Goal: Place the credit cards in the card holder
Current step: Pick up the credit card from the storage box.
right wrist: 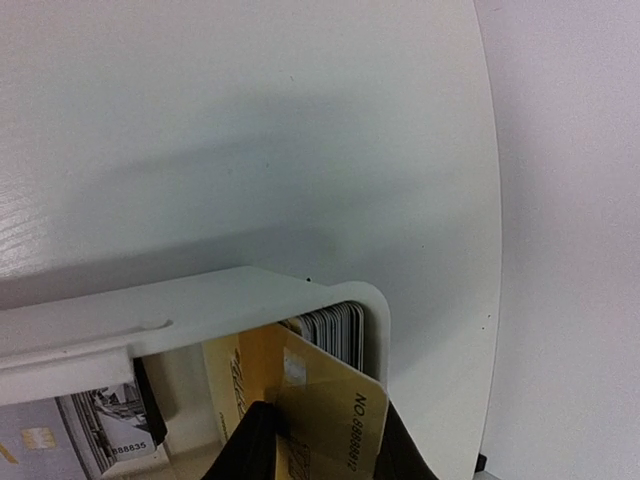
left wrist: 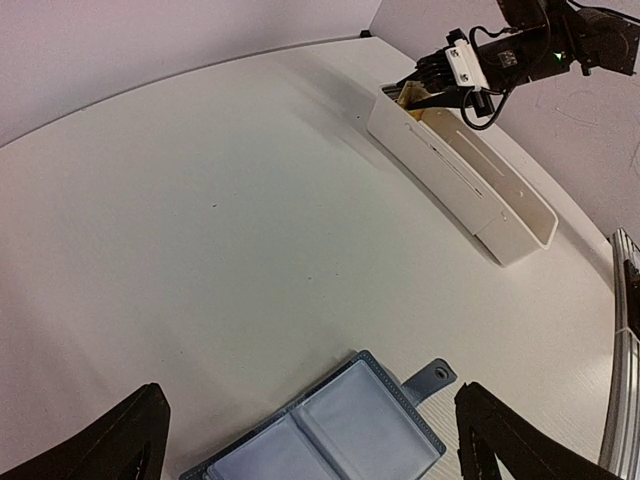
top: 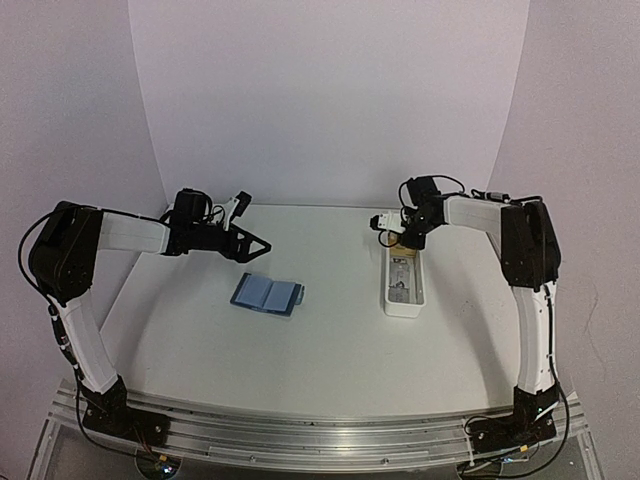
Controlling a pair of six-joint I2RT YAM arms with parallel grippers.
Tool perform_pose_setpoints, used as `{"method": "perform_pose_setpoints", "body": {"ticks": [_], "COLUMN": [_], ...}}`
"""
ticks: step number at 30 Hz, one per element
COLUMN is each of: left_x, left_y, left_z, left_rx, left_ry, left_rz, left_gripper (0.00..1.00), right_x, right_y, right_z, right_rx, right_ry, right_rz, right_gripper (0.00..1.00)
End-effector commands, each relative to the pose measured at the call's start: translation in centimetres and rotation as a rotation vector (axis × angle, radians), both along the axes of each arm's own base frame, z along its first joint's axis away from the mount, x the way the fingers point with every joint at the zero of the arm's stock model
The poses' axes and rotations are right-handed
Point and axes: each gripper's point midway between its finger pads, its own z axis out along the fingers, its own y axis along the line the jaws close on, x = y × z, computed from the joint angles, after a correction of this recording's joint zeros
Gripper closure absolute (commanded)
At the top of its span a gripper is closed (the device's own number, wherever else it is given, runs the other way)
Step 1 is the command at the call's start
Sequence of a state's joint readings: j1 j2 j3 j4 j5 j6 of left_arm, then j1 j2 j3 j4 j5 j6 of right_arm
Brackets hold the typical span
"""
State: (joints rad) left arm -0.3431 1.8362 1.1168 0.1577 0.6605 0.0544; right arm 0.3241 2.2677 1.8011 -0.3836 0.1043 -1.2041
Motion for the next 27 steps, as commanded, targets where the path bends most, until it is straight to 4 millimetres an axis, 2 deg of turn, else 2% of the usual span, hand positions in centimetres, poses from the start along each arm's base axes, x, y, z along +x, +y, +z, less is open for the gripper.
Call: {"method": "perform_pose_setpoints", "body": {"ticks": [1,3,5,10,18,21,27], "left_x": [-0.1,-0.1,0.0,-0.1,-0.3,-0.4,-0.2], "left_y": [-0.1,0.0,-0.1,0.0,-0.1,0.0,0.2], "left_z": [0.5,0.6,0.6,0.6,0.6,0.8,1.0], "left_rx": [-0.014,-0.015,-0.015,-0.015,-0.019,-0.027,-0.035], "left_ry": [-0.020,-0.021,-0.021,-0.020,-0.016,-0.005,0.003], "left_rz": [-0.015,-0.014,-0.015,-0.012,-0.017,-0.010,0.017], "left_gripper": [0.00,0.00,0.00,0.00,0.01,0.01,0.01], "right_x": [-0.2,-0.4,-0.3,-0.2,-0.9,-0.4,-0.3], "right_y": [-0.1,-0.2,-0.2,-0.4,0.3,0.7,0.8], "right_z": [3.6,3.2,3.3,3.8,5.7,8.3,11.3], "right_rx": [0.028,0.023,0.024,0.015,0.091,0.152,0.199], "right_ry": [-0.046,-0.039,-0.040,-0.053,-0.043,-0.079,-0.123], "right_rz": [-0.006,-0.007,-0.009,-0.019,-0.028,-0.059,-0.084], "right_gripper": [0.75,0.91,1.00,1.00,1.00,1.00,1.00]}}
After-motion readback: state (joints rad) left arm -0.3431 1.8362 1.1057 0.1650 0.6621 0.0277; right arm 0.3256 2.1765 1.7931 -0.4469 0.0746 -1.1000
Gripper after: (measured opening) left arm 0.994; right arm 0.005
